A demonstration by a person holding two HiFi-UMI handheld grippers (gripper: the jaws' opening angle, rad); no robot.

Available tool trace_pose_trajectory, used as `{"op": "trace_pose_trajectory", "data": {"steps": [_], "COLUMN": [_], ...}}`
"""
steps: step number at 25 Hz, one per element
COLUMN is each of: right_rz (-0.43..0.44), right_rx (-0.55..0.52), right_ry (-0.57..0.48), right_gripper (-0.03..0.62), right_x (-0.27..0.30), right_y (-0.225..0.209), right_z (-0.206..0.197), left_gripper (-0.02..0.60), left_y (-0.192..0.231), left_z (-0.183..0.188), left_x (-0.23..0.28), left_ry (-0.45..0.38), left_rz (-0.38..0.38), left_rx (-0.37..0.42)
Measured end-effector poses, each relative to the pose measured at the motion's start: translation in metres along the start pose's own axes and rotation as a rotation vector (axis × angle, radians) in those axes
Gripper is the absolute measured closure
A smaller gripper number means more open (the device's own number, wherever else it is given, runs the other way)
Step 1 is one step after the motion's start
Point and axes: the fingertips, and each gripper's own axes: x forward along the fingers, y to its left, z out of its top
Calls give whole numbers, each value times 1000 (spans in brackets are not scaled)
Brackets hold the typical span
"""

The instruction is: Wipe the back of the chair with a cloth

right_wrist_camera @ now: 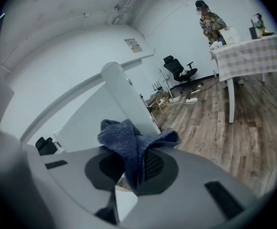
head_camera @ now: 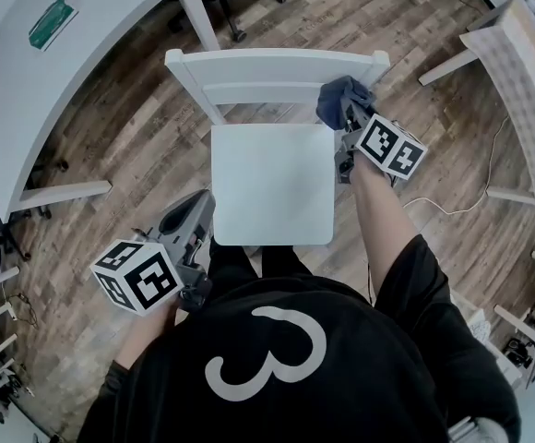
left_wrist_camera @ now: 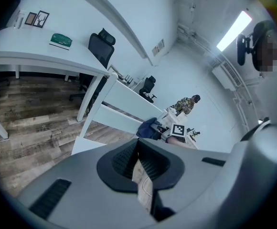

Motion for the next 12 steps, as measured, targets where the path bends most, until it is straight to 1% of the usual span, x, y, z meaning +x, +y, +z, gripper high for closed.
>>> {"op": "trace_pose_trajectory", "data": {"steps": [4, 12], "right_rz": [-3, -23], "right_rx": [2, -50], "right_ry": [9, 7], "right_gripper": [545, 545], "right_x": [2, -3], "right_y": [1, 15], "right_z": [-1, -5], "left_gripper": [568, 568], "left_y": [2, 20], "left_z": [-1, 2], "left_x": [-2, -15], "left_ry": [-4, -3], "left_rz": [-2, -22], "left_rx": [-1, -18]}}
